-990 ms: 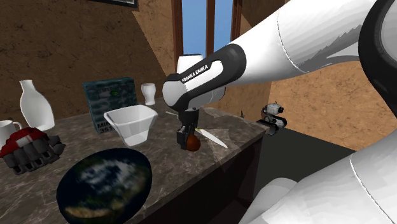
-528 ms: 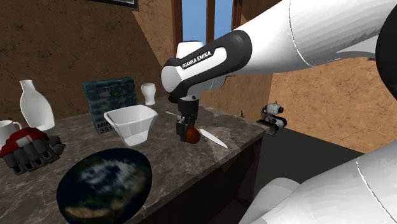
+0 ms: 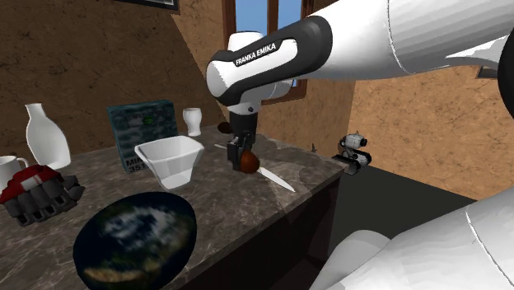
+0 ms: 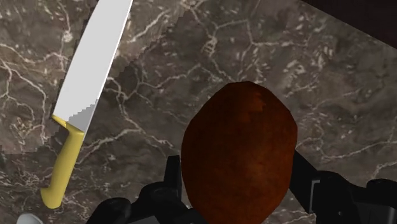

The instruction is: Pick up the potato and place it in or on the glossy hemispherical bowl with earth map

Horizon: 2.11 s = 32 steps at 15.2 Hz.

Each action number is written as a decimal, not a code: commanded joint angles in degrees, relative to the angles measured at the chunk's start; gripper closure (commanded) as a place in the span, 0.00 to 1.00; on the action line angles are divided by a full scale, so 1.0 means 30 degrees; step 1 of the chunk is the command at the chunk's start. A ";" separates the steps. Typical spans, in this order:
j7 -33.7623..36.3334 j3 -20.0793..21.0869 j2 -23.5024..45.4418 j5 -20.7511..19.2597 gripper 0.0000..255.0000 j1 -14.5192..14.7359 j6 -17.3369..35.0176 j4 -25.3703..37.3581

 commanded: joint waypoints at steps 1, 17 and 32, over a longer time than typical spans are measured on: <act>-0.0043 0.0058 -0.0010 0.0064 1.00 0.0029 -0.0516 0.0501; -0.0277 0.0540 0.0370 0.0559 1.00 0.0289 -0.4504 0.4863; 0.3354 0.3853 -0.0009 0.1795 1.00 0.1296 -0.6555 0.6102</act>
